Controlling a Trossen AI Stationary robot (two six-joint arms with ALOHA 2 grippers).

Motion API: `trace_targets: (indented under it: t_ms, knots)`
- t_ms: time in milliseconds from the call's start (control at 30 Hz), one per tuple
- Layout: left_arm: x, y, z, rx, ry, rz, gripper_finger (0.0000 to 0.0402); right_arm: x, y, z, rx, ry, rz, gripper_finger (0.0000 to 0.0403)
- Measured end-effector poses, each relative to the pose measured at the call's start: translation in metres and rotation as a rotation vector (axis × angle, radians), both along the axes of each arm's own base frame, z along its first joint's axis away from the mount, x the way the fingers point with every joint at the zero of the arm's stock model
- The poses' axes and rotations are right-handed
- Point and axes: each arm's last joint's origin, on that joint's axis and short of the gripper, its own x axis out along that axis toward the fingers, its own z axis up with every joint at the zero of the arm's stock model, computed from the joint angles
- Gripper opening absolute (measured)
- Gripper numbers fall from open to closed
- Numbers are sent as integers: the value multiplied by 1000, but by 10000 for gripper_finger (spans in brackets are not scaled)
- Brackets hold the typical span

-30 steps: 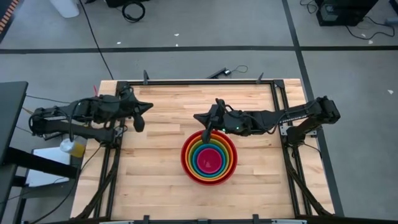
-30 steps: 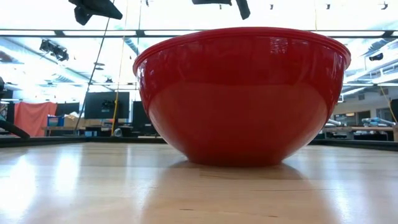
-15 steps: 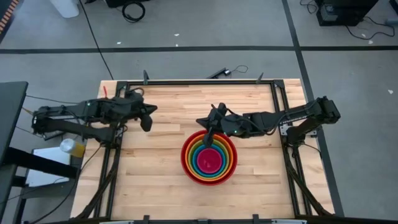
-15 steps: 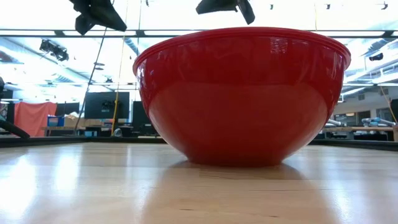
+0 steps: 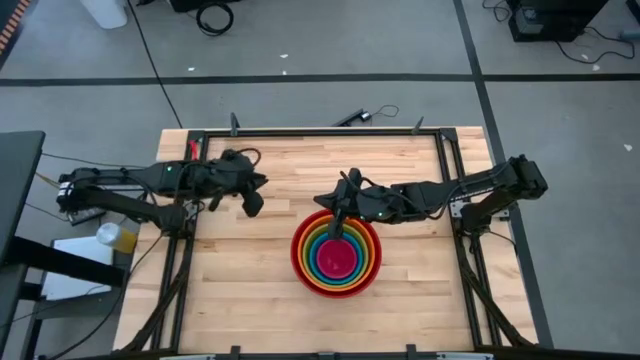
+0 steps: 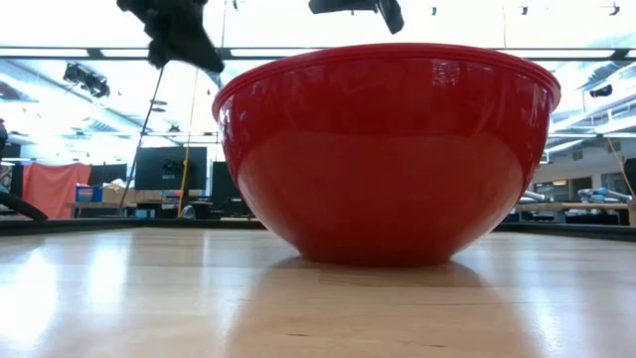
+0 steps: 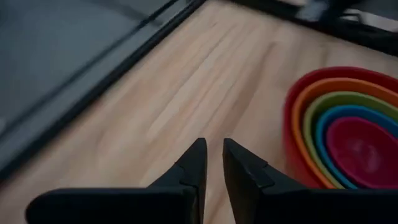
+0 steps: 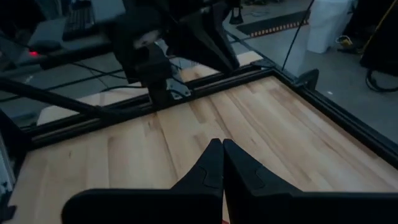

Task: Nest bowls inside each other
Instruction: Return to Home Position

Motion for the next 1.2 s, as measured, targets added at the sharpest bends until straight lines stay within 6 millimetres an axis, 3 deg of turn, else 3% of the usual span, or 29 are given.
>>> trace_targets:
  t_ms: [133, 267, 433, 567, 700, 900, 1067, 1200]
  knots:
    - [-9, -6, 25, 135, -84, -137, 39, -8, 2, 7, 30, 4, 77, 5]
    - [-52, -5, 46, 228, -232, -52, 21, -33, 0, 18, 29, 99, 177, 5]
    - [-118, -3, 28, 245, -365, -9, 6, -72, -3, 37, -13, 127, 211, 5]
    - [-146, -4, 8, 126, -551, 11, 3, -101, -4, 36, -31, 46, 238, 4]
    - [-151, -5, -6, 92, -693, -15, 13, -129, -6, 12, -11, -107, 283, 4]
    - [-131, -8, -45, 104, -593, -150, 10, -158, -10, -41, 44, -442, 358, 4]
    - [-120, -10, -57, 166, -612, -220, 3, -174, -19, -77, 58, -486, 345, 4]
    - [-119, -10, -57, 242, -605, -238, 3, -189, -26, -93, 62, -496, 338, 5]
